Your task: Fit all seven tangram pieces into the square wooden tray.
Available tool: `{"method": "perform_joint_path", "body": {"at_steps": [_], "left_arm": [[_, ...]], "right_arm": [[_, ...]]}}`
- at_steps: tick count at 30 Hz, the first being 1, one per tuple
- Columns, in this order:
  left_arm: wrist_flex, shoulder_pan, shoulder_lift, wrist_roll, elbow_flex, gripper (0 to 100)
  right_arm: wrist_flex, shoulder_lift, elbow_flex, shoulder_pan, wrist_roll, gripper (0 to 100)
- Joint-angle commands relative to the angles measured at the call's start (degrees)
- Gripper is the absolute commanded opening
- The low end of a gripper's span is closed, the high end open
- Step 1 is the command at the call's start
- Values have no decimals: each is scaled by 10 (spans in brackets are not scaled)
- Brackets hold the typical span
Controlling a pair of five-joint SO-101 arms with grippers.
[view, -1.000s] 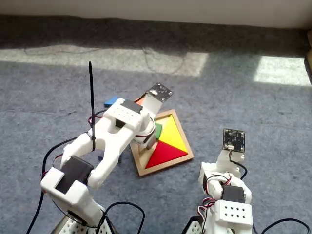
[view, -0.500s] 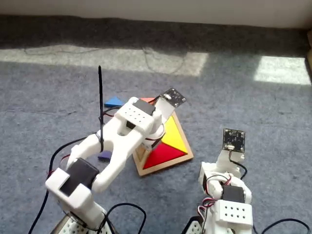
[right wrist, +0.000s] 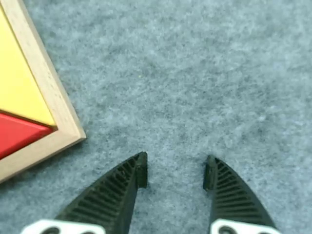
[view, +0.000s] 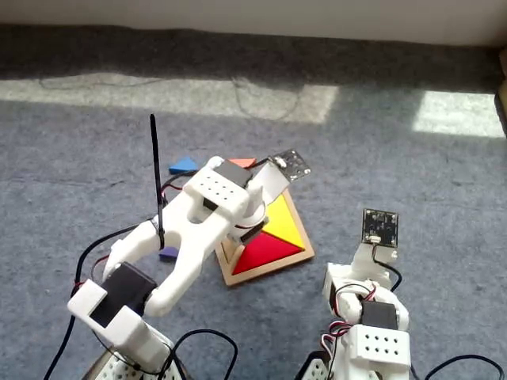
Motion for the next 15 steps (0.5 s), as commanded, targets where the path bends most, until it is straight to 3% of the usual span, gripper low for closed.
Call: {"method": "perform_joint_path", "body": {"at_steps": [1,4,15], "left_arm": [[27,-1,-27,15,-19,127],[28,-21,-22,57,-18,180],[-29,-56,35,58,38,200]], "right_arm": [[-15,0,9,16,5,202],[-15,0,9,16,5,202],[-15,0,9,16,5,202]]}}
